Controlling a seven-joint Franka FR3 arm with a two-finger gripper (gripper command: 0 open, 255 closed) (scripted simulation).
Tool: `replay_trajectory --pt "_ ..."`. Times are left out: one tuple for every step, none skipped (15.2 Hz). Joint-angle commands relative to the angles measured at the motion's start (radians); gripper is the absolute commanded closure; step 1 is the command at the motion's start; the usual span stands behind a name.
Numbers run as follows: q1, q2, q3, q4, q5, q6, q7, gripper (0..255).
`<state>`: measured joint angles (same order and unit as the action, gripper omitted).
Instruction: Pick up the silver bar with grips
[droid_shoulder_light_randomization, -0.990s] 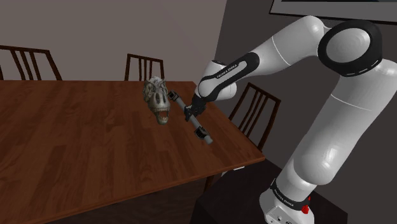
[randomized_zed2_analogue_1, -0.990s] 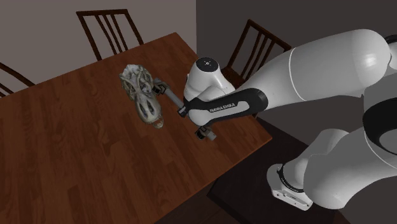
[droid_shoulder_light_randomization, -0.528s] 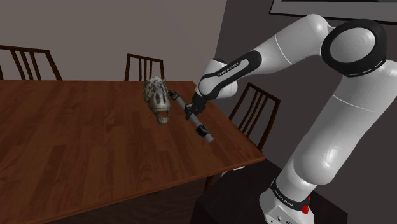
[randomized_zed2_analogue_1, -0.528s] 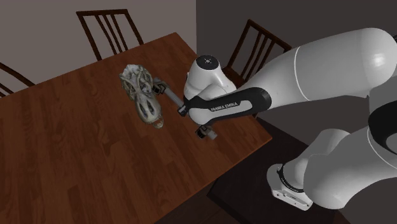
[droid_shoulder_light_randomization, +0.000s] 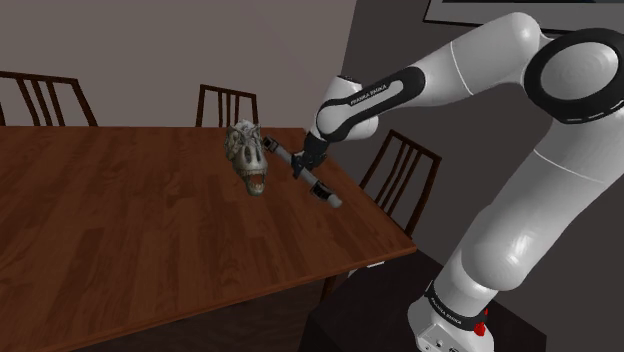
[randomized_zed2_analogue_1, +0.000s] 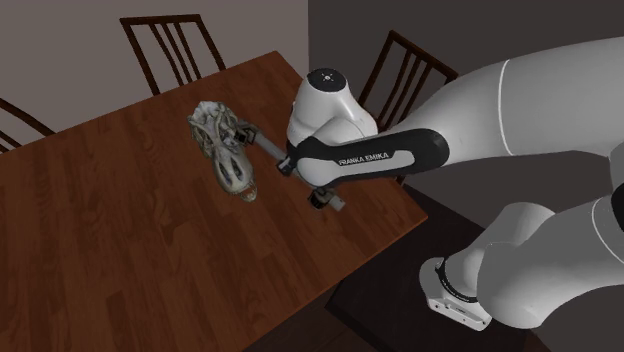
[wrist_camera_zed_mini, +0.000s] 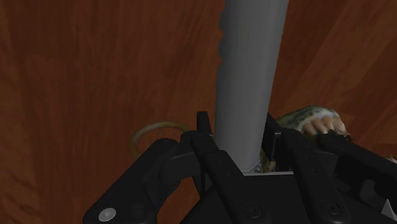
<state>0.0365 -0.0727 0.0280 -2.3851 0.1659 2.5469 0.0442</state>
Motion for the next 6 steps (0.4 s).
replay_trajectory --pt "-0.001 -0.017 -0.001 0.011 -0.005 -0.027 0.005 255" --pt "-0.002 -0.025 -0.001 0.017 -0.007 -0.041 0.007 255" --pt "-0.003 -0.033 -0.001 0.023 -0.010 -0.055 0.010 255" --pt "-0.003 -0.040 -0.001 0.029 -0.012 -0.069 0.012 255" --pt "-0.003 -0.042 -0.001 0.030 -0.012 -0.071 0.013 255" --pt "-0.003 -0.042 -0.001 0.030 -0.012 -0.071 0.013 255"
